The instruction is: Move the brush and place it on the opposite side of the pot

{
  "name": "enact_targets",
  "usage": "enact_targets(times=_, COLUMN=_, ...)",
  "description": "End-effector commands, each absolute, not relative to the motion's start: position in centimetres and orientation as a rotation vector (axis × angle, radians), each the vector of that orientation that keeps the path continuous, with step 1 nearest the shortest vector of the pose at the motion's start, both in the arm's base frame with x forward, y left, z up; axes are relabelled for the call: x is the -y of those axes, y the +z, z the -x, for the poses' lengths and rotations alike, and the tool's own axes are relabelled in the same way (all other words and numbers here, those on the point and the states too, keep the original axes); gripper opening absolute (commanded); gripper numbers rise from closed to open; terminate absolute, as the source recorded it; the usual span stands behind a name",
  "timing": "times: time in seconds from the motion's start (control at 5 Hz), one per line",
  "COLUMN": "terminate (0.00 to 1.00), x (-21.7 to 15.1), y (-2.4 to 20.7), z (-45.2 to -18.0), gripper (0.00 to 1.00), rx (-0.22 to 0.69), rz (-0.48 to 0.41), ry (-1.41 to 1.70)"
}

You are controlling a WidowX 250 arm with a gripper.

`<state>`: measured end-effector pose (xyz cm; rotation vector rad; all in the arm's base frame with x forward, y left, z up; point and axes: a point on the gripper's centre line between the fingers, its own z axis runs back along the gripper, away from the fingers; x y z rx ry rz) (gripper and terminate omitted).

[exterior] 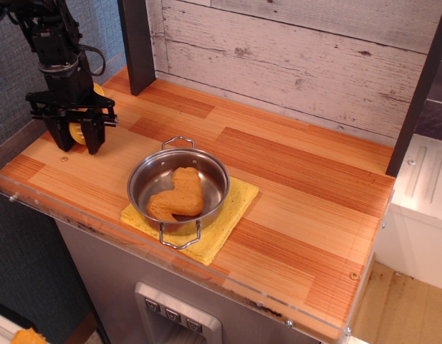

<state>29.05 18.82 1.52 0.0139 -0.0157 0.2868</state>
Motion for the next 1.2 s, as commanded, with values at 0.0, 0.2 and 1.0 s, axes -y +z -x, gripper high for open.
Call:
enact_targets(times=0.0, terminate=0.0, x=-15.1, y=8.3, z=-29.3, gripper=0.0, rx=0.153, rz=-0.019, ry=0.183)
enact_targets(times=0.2, terminate=0.0, x=-10.3, y=9.7, z=-30.2, gripper=0.0, rx=0.176, rz=0.005, ry=0.091)
enact_targets(times=1.0, terminate=0.0, x=6.7, y=7.7, z=-34.8, gripper=0.0, rx=0.134, rz=-0.009, ry=-0.063)
